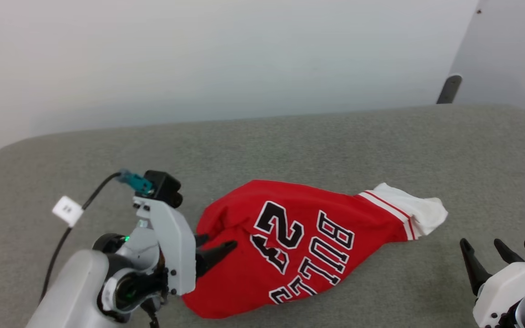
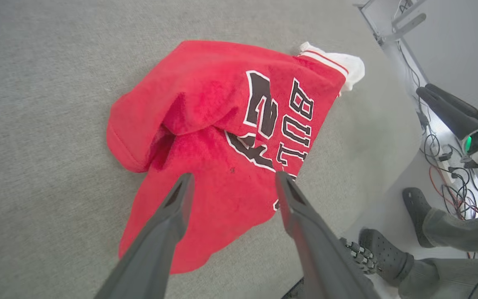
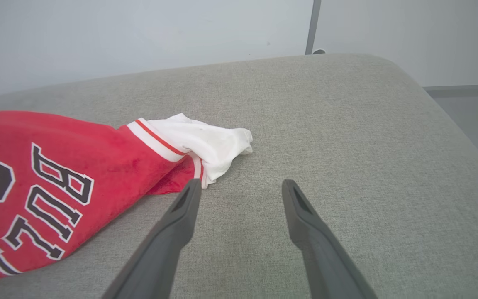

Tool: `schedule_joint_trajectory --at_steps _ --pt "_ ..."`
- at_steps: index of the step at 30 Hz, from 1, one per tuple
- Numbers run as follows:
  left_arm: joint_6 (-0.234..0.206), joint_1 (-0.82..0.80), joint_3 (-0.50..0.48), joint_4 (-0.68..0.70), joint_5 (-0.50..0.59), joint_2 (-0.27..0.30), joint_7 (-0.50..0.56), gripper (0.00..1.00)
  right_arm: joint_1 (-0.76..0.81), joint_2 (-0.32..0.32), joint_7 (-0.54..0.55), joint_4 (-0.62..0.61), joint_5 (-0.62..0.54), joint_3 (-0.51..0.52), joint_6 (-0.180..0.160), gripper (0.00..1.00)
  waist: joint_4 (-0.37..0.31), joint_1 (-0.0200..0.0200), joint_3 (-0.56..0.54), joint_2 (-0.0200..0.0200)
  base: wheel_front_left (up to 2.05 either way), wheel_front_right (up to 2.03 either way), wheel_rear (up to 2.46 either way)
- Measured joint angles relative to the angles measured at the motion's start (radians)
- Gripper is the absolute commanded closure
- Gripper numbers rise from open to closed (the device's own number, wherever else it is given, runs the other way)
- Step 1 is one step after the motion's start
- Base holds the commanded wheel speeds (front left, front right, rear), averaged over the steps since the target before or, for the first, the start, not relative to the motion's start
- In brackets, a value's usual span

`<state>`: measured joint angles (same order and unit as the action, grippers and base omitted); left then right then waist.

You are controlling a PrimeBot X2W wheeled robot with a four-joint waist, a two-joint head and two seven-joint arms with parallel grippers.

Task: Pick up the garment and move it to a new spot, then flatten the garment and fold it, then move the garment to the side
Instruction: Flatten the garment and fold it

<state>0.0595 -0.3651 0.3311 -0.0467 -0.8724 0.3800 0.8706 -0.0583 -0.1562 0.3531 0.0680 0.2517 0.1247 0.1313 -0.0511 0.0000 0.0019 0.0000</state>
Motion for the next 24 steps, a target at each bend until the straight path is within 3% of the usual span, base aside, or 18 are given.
schedule_joint_trajectory --at_steps 8,19,20,21,24 --pt "0.002 -0.038 0.071 -0.133 0.031 0.006 0.069 0.0 0.008 0.035 0.013 -0.056 -0.006 -0.001 0.0 0.0 -0.043 0.0 0.037 0.0 0.0 0.0 0.0" --pt "0.038 -0.095 0.122 -0.376 0.079 -0.031 -0.002 0.0 -0.027 0.056 0.002 -0.067 0.003 -0.031 0.0 0.0 -0.085 0.0 0.114 0.0 0.0 0.0 0.0" --pt "0.041 -0.104 0.123 -0.392 0.074 -0.034 -0.01 0.43 -0.032 0.058 0.001 -0.067 0.004 -0.032 0.0 0.0 -0.088 0.0 0.119 0.0 0.0 0.0 0.0" --pt "0.047 -0.112 0.125 -0.409 0.071 -0.037 -0.018 1.0 -0.035 0.06 -0.002 -0.067 0.005 -0.033 0.0 0.0 -0.091 0.0 0.125 0.0 0.0 0.0 0.0" --pt "0.056 -0.136 0.133 -0.451 0.064 -0.042 -0.038 1.0 -0.037 0.062 -0.007 -0.067 0.011 -0.032 0.0 0.0 -0.096 0.0 0.14 0.0 0.0 0.0 0.0"
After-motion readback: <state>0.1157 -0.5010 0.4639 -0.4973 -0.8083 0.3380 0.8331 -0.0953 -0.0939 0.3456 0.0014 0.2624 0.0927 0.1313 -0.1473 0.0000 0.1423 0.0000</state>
